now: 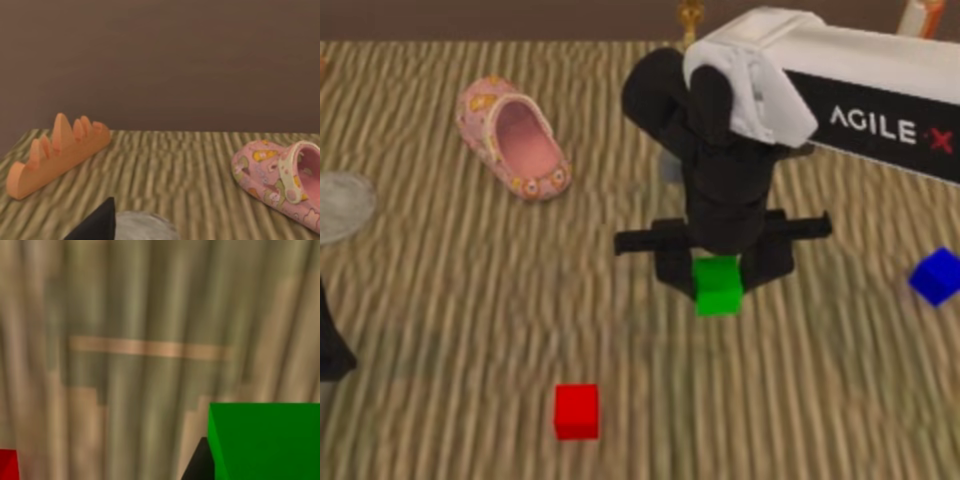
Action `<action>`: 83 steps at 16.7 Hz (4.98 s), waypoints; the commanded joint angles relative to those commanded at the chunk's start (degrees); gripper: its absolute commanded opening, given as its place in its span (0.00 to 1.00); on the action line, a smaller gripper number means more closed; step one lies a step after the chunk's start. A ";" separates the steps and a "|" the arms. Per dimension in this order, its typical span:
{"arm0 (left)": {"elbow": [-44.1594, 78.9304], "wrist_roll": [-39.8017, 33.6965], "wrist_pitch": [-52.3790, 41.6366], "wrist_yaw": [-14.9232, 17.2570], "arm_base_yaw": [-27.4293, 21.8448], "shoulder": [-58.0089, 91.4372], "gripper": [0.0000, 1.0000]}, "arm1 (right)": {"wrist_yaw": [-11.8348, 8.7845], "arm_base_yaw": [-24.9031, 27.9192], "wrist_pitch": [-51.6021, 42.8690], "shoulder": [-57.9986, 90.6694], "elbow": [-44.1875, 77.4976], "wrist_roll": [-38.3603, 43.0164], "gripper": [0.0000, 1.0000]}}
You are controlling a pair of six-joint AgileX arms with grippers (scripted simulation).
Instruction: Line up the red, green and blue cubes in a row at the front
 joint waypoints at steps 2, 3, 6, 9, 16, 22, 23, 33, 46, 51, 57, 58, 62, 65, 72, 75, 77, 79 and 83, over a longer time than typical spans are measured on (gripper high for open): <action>0.00 0.00 0.00 0.00 0.00 0.00 1.00 | -0.01 5.39 0.55 -2.57 -3.40 8.03 0.00; 0.00 0.00 0.00 0.00 0.00 0.00 1.00 | 0.01 7.81 0.89 -3.84 -4.89 11.23 0.00; 0.00 0.00 0.00 0.00 0.00 0.00 1.00 | 0.15 12.95 1.96 -7.06 -8.18 17.26 0.00; 0.00 0.00 0.00 0.00 0.00 0.00 1.00 | 0.19 13.86 2.20 -7.71 -8.79 18.24 0.00; 0.00 0.00 0.00 0.00 0.00 0.00 1.00 | 0.20 13.75 8.74 -5.57 -13.11 18.31 0.00; 0.00 0.00 0.00 0.00 0.00 0.00 1.00 | 0.23 14.00 16.53 -3.02 -18.43 18.44 0.00; 0.00 0.00 0.00 0.00 0.00 0.00 1.00 | 0.23 14.00 16.53 -3.02 -18.43 18.44 0.00; 0.00 0.00 0.00 0.00 0.00 0.00 1.00 | 0.23 14.00 16.53 -3.02 -18.43 18.44 0.68; 0.00 0.00 0.00 0.00 0.00 0.00 1.00 | 0.23 13.90 16.52 -3.06 -18.42 18.44 1.00; 0.00 0.00 0.00 0.00 0.00 0.00 1.00 | 0.25 14.27 9.85 -4.99 -13.88 18.55 1.00; 0.00 0.00 0.00 0.00 0.00 0.00 1.00 | 0.19 14.49 2.22 -7.81 -8.86 18.39 1.00; 0.00 0.00 0.00 0.00 0.00 0.00 1.00 | 0.19 14.49 2.22 -7.81 -8.86 18.39 1.00; 0.00 0.00 0.00 0.00 0.00 0.00 1.00 | 0.21 13.01 2.39 -7.49 -8.94 16.49 1.00; 0.00 0.00 0.00 0.00 0.00 0.00 1.00 | 0.23 8.75 2.57 -7.20 -8.84 9.21 1.00; 0.00 0.00 0.00 0.00 0.00 0.00 1.00 | -0.07 -9.70 3.21 -6.70 -10.99 -22.83 1.00; 0.00 0.00 0.00 0.00 0.00 0.00 1.00 | -0.16 -18.67 3.56 -6.63 -12.37 -39.91 1.00; 0.00 0.00 0.00 0.00 0.00 0.00 1.00 | -0.20 -24.27 4.11 -7.00 -13.15 -49.87 1.00; 0.00 0.00 0.00 0.00 0.00 0.00 1.00 | -0.25 -29.10 4.89 -7.73 -13.83 -57.37 1.00; 0.00 0.00 0.00 0.00 0.00 0.00 1.00 | -0.38 -34.74 6.05 -8.91 -14.60 -65.08 1.00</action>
